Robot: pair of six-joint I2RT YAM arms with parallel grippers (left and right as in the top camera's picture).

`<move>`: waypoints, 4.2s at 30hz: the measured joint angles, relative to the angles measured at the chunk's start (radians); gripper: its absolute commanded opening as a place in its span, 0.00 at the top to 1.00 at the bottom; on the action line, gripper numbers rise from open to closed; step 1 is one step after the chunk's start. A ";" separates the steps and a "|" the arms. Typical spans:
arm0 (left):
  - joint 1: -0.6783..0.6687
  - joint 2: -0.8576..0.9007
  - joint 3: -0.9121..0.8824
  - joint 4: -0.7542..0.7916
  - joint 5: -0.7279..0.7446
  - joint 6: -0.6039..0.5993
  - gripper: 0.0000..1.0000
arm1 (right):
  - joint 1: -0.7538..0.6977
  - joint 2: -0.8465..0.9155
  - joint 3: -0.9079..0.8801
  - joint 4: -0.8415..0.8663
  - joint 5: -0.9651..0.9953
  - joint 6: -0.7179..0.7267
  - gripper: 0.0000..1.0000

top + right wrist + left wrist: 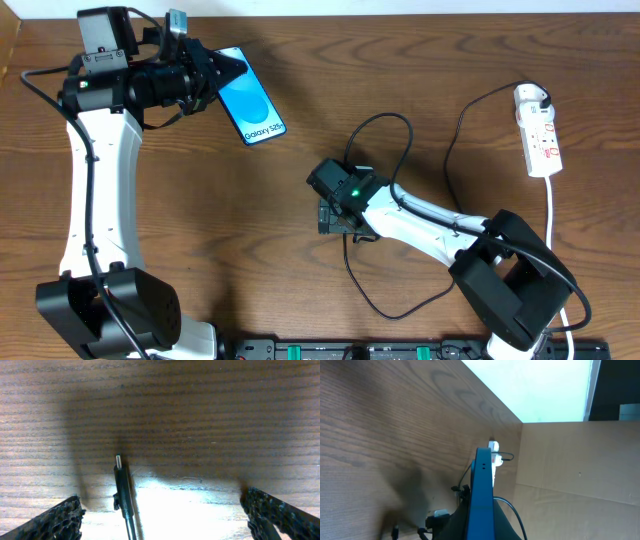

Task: Plug charger to phone and switch on socket

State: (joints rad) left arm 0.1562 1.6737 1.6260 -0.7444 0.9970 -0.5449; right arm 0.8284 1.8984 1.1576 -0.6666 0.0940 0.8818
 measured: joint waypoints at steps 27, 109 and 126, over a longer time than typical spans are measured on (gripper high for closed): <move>0.000 0.000 0.000 -0.015 0.000 0.000 0.93 | 0.000 0.000 0.000 0.002 -0.007 0.000 0.05; 0.000 0.000 0.000 0.116 0.127 0.018 0.92 | -0.288 0.041 0.008 0.433 -0.739 -0.160 0.99; 0.015 0.000 0.000 0.414 0.267 -0.051 0.93 | -0.333 0.042 0.004 0.978 -1.361 -0.235 0.99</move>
State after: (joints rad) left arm 0.1715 1.6737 1.6260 -0.3305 1.2636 -0.5957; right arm 0.4957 1.9404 1.1614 0.3111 -1.2675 0.6464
